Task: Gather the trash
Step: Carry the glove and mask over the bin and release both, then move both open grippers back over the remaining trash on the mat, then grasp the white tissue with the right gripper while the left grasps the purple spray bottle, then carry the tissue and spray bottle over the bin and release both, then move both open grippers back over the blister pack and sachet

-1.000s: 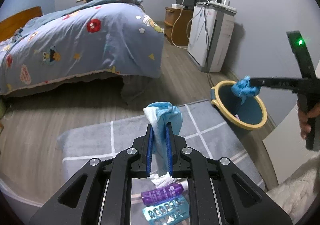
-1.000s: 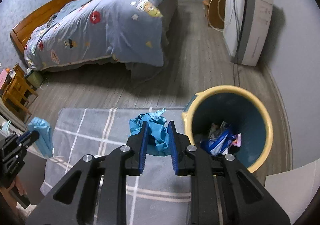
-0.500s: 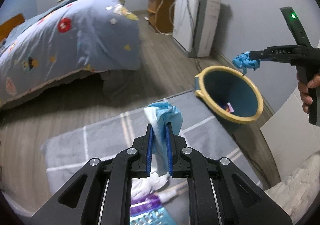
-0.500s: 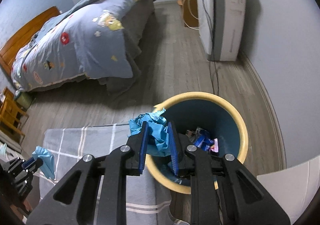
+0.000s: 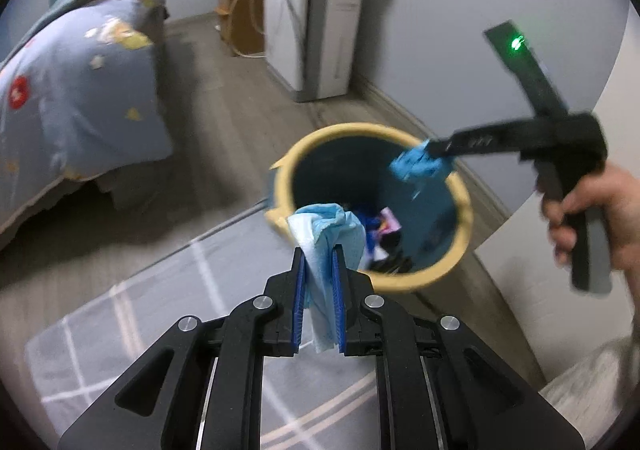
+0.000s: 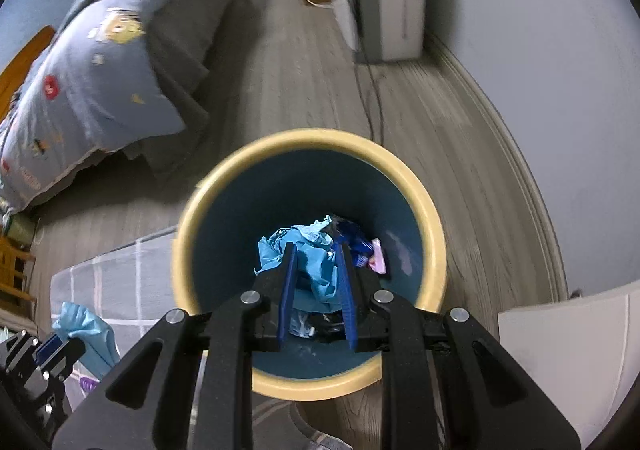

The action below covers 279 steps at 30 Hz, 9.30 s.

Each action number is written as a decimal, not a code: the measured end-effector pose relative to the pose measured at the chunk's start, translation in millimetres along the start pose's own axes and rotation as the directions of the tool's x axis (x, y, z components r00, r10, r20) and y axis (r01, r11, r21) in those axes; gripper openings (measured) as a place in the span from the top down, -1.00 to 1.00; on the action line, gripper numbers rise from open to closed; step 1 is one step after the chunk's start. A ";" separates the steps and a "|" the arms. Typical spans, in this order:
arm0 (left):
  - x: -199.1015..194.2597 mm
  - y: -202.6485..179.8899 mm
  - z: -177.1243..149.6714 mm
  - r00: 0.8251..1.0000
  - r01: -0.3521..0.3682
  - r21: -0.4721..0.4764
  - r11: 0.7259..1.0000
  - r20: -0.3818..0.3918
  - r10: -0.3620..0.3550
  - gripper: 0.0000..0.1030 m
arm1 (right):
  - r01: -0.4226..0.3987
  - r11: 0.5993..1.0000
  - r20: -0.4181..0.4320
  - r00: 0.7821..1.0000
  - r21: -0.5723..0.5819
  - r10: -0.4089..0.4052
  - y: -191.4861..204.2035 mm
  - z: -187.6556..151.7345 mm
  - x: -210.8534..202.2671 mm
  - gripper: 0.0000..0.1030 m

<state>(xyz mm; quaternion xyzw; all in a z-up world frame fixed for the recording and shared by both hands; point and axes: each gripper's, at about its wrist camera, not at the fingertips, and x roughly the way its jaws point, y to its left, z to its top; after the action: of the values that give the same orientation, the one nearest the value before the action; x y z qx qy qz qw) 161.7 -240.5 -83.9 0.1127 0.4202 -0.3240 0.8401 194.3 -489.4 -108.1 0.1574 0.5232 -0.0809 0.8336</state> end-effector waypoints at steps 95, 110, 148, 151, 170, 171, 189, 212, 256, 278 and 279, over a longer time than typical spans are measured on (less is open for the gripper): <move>-184.1 200.3 -212.1 0.902 -0.425 -0.344 0.837 -0.083 0.424 -0.89 | -0.134 0.916 -0.226 0.973 -0.377 0.049 312.4 -154.7 23.0 -0.88; -160.6 207.1 -213.7 0.926 -0.377 -0.324 0.868 -0.141 0.350 -0.89 | -0.132 0.893 -0.347 0.937 -0.431 -0.029 338.8 -181.6 72.8 0.52; -20.2 105.6 -205.6 0.930 -0.149 0.148 0.978 -0.314 0.190 0.03 | -0.265 0.921 -0.239 0.950 -0.285 0.200 269.8 -107.0 11.6 0.84; -19.8 101.2 -204.0 0.929 -0.146 0.181 0.973 -0.314 0.198 0.18 | -0.267 0.920 -0.237 0.950 -0.287 0.202 267.8 -105.7 11.0 0.84; -86.8 140.4 -164.7 0.981 -0.179 -0.047 0.983 -0.087 0.175 0.33 | -0.235 0.930 -0.158 0.968 -0.281 0.197 253.0 -87.0 -3.9 0.84; -89.5 140.7 -163.9 0.982 -0.178 -0.056 0.982 -0.079 0.174 0.33 | -0.236 0.930 -0.157 0.967 -0.282 0.198 252.6 -86.4 -4.4 0.84; -121.9 131.2 -110.6 0.969 -0.231 -0.156 0.960 0.053 0.241 0.34 | -0.246 0.938 -0.096 0.969 -0.244 0.229 211.3 -67.5 -30.4 0.84; -55.5 25.0 -17.6 0.987 -0.139 0.010 0.990 0.084 0.138 0.34 | -0.127 0.992 0.021 0.992 -0.029 0.127 52.1 -8.9 -22.8 0.84; 112.8 -28.4 38.4 0.994 -0.055 0.082 0.995 -0.087 0.062 -0.06 | -0.059 0.965 -0.082 0.993 0.257 0.083 -43.4 -6.3 47.8 0.45; 51.9 -5.9 3.9 0.983 -0.177 0.001 0.984 -0.056 0.176 -0.89 | 0.083 0.972 -0.008 0.996 0.222 -0.084 -39.7 -2.8 1.3 -0.89; 45.9 -2.2 0.9 0.984 -0.170 -0.018 0.985 -0.059 0.169 -0.89 | 0.082 0.975 -0.001 0.997 0.209 -0.084 -35.7 -2.8 -2.6 -0.89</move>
<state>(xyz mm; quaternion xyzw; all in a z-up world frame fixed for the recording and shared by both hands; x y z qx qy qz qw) 180.9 -263.2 -118.9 0.1477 0.4367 -0.2432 0.8534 180.1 -522.0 -113.2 0.2217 0.5147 -0.1706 0.8105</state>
